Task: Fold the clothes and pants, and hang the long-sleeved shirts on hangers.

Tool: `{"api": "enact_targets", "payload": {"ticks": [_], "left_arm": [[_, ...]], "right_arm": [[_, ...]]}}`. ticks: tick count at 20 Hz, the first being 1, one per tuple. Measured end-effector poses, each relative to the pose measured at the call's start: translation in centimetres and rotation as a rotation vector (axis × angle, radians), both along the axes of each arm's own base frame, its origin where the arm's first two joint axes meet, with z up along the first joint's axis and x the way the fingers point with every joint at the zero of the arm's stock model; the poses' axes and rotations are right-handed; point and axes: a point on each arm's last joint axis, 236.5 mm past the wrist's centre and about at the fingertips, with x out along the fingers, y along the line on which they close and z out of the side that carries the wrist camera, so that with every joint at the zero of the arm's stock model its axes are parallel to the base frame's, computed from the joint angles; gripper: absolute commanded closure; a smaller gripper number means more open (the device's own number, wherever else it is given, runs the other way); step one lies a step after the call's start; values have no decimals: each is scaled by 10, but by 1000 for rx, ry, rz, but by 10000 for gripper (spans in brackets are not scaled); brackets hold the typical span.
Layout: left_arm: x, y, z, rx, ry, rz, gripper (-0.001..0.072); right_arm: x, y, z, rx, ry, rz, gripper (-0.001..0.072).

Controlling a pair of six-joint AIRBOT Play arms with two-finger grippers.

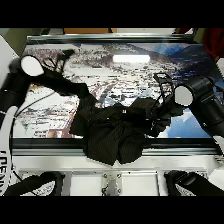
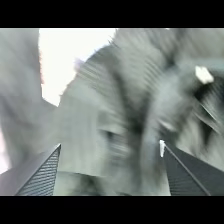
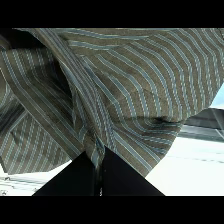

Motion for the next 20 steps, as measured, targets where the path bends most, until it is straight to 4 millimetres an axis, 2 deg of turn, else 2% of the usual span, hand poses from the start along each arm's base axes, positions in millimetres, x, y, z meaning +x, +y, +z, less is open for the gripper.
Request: {"api": "enact_targets", "payload": {"ticks": [4, 6, 8, 13, 16, 20], "left_arm": [[50, 101, 22, 176, -164, 210, 14], [68, 157, 22, 270, -217, 316, 15], [80, 210, 14, 353, -243, 407, 15], [104, 318, -38, 473, -211, 561, 15], [116, 363, -71, 500, -170, 616, 15], [130, 402, -117, 511, -114, 657, 15]], "right_arm": [[0, 0, 0, 1, 0, -3, 695], [0, 0, 0, 1, 0, -2, 695], [0, 0, 0, 1, 0, -2, 695], [0, 0, 0, 1, 0, -2, 695], [0, 0, 0, 1, 0, -2, 695], [0, 0, 0, 1, 0, -2, 695]]}}
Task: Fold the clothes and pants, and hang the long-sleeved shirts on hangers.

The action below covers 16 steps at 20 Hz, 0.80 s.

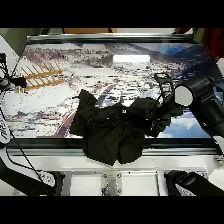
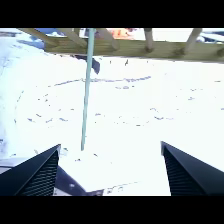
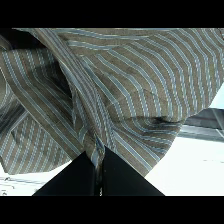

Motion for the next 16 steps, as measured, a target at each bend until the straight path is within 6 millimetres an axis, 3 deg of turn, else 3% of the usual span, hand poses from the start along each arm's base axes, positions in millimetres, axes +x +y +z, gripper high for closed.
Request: {"api": "enact_targets", "payload": {"ticks": [6, 16], "left_arm": [[16, 27, -58, -13, 45, 25, 15], [29, 40, -106, -14, 40, 25, 16]], "right_arm": [[0, 0, 0, 0, 0, 0, 695], [0, 0, 0, 0, 0, 0, 694]]}}
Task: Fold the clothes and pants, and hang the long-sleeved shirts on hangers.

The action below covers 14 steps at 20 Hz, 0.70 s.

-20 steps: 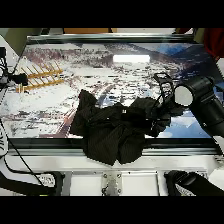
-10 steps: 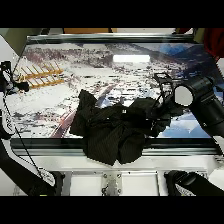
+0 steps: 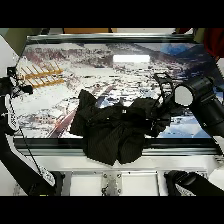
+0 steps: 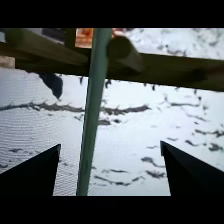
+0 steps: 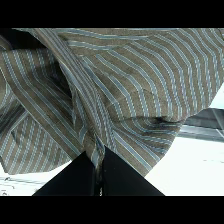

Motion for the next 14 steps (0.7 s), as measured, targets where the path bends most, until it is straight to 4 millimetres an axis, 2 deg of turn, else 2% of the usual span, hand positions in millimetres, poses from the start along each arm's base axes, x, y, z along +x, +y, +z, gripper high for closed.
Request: {"api": "enact_targets", "payload": {"ticks": [12, 13, 14], "left_arm": [[4, 7, -9, -6, -25, 11, 17], [5, 5, -10, -15, -32, 13, 73], [5, 4, -11, -23, -35, 16, 252]], "right_arm": [[0, 0, 0, 0, 0, 0, 695], [0, 0, 0, 0, 0, 0, 695], [0, 0, 0, 0, 0, 0, 695]]}}
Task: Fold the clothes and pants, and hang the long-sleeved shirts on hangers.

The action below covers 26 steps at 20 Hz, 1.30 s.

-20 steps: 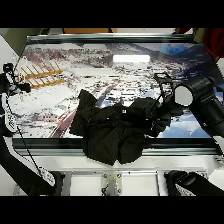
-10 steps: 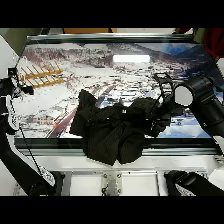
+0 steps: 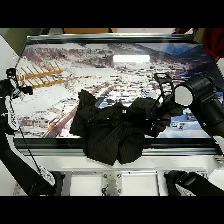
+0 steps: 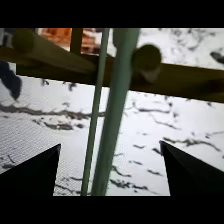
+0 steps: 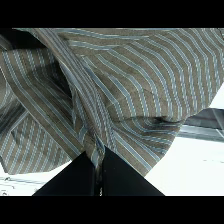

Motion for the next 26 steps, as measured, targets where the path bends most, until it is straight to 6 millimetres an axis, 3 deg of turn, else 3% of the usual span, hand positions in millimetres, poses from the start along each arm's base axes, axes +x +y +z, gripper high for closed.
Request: {"api": "enact_targets", "payload": {"ticks": [1, 3, 4, 5, 15, 19, 26], "left_arm": [[0, -1, -2, -4, 1, 1, 346], [0, -1, -3, -7, 2, 0, 348], [0, -2, -4, -12, 1, 2, 578], [-1, -2, -5, -14, 6, 2, 695], [-10, -7, 1, -35, 39, 9, 697], [-6, -6, 46, 21, -2, -5, 698], [0, -26, 160, 116, -139, -60, 697]], "right_arm": [[0, 0, 0, 0, 1, 0, 695], [0, 0, 0, 0, 0, 0, 695], [0, 0, 0, 0, 1, 0, 695], [0, 0, 0, 0, 0, 0, 695], [0, 0, 0, 0, 0, 0, 695], [0, 0, 0, 0, 0, 0, 695], [0, 0, 0, 0, 0, 0, 694]]}}
